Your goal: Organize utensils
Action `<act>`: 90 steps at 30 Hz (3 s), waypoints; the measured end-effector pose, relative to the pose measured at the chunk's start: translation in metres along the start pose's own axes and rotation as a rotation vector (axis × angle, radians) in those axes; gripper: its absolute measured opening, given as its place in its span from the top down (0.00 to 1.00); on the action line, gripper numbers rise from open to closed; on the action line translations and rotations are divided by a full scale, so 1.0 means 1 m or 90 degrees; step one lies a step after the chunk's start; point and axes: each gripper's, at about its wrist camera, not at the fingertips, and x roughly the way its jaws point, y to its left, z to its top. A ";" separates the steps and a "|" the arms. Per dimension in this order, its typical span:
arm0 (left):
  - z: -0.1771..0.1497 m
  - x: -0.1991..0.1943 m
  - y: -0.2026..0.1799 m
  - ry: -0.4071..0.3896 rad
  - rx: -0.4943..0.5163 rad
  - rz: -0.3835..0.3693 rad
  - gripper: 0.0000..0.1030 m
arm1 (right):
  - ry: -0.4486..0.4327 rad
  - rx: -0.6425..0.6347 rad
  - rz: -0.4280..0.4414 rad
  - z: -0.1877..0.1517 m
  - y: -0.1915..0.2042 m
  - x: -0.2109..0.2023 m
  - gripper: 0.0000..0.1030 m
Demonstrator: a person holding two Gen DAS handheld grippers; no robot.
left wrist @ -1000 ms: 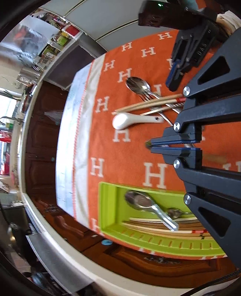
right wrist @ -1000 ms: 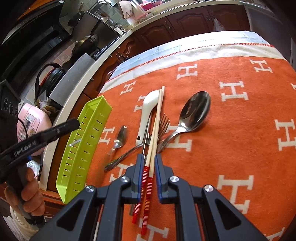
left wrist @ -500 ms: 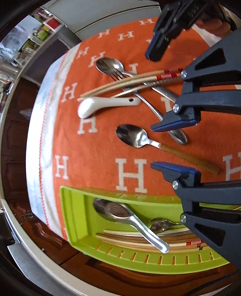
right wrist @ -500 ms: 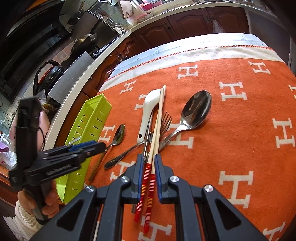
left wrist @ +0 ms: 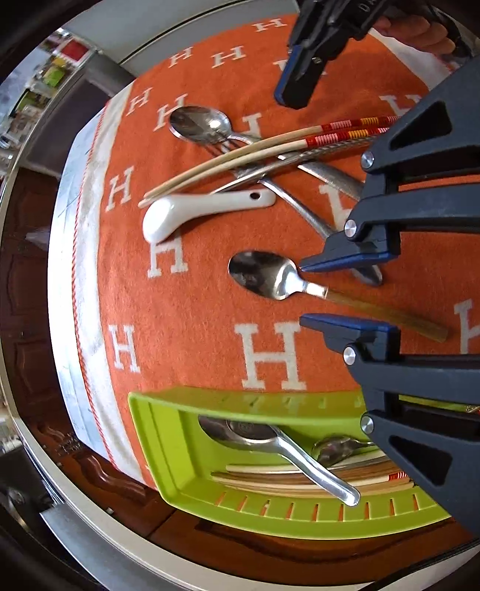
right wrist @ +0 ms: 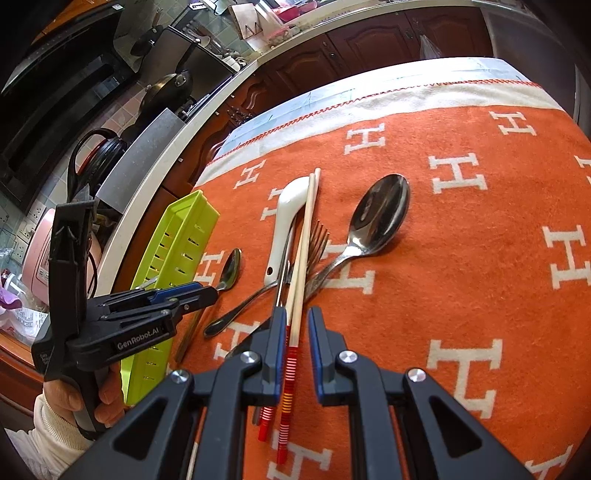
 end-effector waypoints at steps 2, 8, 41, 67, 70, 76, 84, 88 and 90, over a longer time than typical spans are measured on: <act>0.000 0.005 -0.002 0.016 0.006 0.022 0.80 | 0.000 0.006 0.000 0.000 -0.002 0.000 0.88; 0.005 0.010 0.004 0.036 -0.023 0.000 0.80 | -0.001 -0.002 0.002 -0.001 -0.001 -0.002 0.88; -0.052 -0.120 0.118 -0.125 -0.181 0.018 0.96 | 0.013 -0.007 -0.127 0.009 0.037 0.013 0.95; -0.087 -0.099 0.175 -0.150 -0.278 0.037 0.87 | 0.124 -0.021 0.088 0.004 0.196 0.097 0.94; -0.090 -0.098 0.178 -0.145 -0.284 0.040 0.86 | 0.133 -0.015 0.079 0.002 0.202 0.105 0.94; -0.095 -0.095 0.177 -0.138 -0.277 0.038 0.86 | 0.146 -0.039 0.071 -0.006 0.209 0.109 0.93; -0.094 -0.096 0.166 -0.137 -0.260 0.030 0.85 | 0.123 -0.102 0.034 -0.011 0.207 0.087 0.93; -0.090 -0.099 0.153 -0.140 -0.242 0.020 0.80 | 0.099 -0.130 0.014 -0.014 0.196 0.068 0.93; -0.088 -0.101 0.144 -0.142 -0.228 0.014 0.79 | 0.083 -0.136 0.003 -0.015 0.186 0.055 0.93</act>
